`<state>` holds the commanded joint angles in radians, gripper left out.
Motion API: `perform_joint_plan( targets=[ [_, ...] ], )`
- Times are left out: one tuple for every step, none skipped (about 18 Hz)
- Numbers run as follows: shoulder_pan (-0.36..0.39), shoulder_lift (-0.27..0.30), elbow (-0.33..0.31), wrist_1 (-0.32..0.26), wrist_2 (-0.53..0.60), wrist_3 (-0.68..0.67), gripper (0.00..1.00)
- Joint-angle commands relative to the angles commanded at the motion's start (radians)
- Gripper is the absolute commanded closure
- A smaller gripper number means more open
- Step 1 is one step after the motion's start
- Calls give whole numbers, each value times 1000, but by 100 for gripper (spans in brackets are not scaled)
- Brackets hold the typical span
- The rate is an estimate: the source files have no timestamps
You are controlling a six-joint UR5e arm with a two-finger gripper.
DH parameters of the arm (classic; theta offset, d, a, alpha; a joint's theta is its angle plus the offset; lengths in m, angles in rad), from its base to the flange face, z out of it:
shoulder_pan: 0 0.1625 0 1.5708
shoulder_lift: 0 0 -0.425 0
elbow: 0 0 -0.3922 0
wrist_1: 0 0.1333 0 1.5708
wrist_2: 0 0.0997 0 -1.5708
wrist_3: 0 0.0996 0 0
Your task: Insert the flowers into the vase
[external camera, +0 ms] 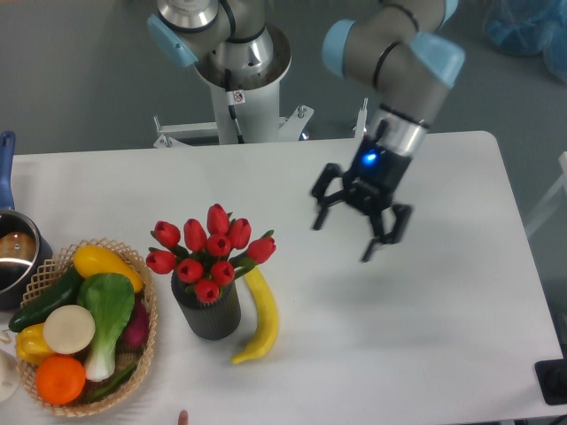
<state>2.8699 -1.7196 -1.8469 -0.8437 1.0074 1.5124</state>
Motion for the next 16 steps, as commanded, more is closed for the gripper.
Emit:
perform_joint_plan(
  targets=[
    [15,5,3,0,43,8,0],
    [17,20,3,0,83,18,0],
    [20,37,8,-2,127,28,0],
    [25,51,8,-3,169,35,0],
    [28,61,2,-3,215,41,0],
    [35,72,0,-8,247,49,0],
    [49,89,2,-24,272,80,0],
    [63,98,3,-38,276,118,0],
    [78,106,9,-58,277,167,0],
    [98,113,11,-81,278,222,0],
    [113,123,14,-112,278,300,0],
    [130,130,15,-135,292,358,0],
    [141,135,15,-143,299,391,0],
    [147,141,12,-143,300,408,0],
    [157,143,8,-144,298,419,0],
    [166,147,3,-144,296,419,0]
  ],
)
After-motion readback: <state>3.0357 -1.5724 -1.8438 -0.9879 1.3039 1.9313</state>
